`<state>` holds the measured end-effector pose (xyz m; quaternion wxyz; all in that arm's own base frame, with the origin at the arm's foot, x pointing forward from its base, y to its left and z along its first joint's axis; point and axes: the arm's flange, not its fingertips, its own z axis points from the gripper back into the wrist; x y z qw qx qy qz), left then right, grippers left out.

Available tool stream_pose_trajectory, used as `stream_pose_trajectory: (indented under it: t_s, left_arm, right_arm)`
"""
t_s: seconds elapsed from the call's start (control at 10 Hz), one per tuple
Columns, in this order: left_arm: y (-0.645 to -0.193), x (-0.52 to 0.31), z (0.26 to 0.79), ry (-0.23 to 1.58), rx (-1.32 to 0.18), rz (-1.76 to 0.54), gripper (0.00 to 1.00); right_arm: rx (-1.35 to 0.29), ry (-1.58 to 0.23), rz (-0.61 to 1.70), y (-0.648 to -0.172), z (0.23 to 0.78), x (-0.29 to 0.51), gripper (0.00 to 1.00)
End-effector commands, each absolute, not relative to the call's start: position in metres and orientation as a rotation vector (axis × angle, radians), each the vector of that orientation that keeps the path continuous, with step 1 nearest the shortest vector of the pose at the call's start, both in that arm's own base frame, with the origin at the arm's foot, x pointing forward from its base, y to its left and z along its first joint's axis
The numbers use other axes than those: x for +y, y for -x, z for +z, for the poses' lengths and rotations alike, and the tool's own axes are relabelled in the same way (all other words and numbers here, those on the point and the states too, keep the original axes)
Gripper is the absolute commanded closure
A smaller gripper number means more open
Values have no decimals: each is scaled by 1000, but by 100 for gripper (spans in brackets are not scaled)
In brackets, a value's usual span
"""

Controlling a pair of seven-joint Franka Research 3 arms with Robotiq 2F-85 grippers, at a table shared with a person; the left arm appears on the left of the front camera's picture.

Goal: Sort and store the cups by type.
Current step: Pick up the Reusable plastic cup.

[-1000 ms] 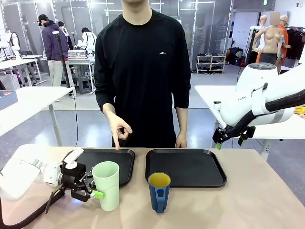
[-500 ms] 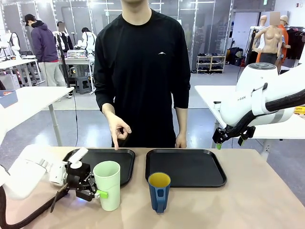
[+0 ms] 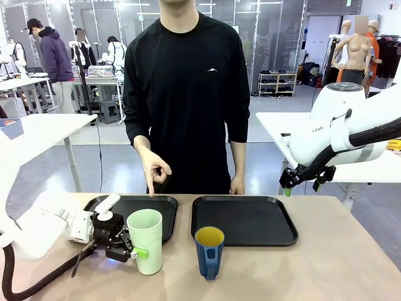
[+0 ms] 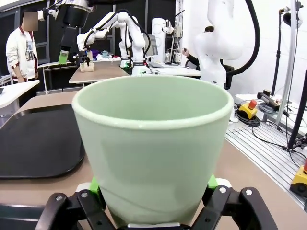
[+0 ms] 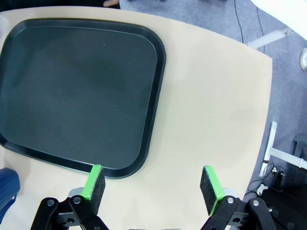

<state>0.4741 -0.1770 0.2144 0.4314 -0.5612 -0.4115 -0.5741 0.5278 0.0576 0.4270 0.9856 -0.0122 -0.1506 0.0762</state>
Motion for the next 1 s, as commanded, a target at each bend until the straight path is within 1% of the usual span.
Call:
stream_pose_trajectory:
  t_s: [0.0,0.1,0.2,0.3,0.5,0.6,0.7,0.9]
  left_arm:
    - [-449,-173,182,1442,-1085,-1471,58]
    - [-446,-171,188,1481,-1064,-1466,28]
    - [-439,-168,203,1472,-1058,-1497,28]
    - [-434,-162,216,1428,-1036,-1494,28]
    - [-427,-148,246,1392,-1039,-1482,28]
    - [-427,-137,257,1344,-1049,-1476,28]
    - [-426,-124,264,1319,-1093,-1453,28]
    - [-427,-109,268,1273,-1142,-1424,28]
  right_arm:
    - [-304,25,154,-528,428,58,0]
    - [-304,25,154,-528,428,58,0]
    - [-304,25,154,-528,428,58,0]
    - [-304,25,154,-528,428,58,0]
    - [-304,25,154,-528,428,58,0]
    - [-304,25,154,-528,428,58,0]
    - [-304,25,154,-528,428,58,0]
    - [-304,25,154,-528,428,58,0]
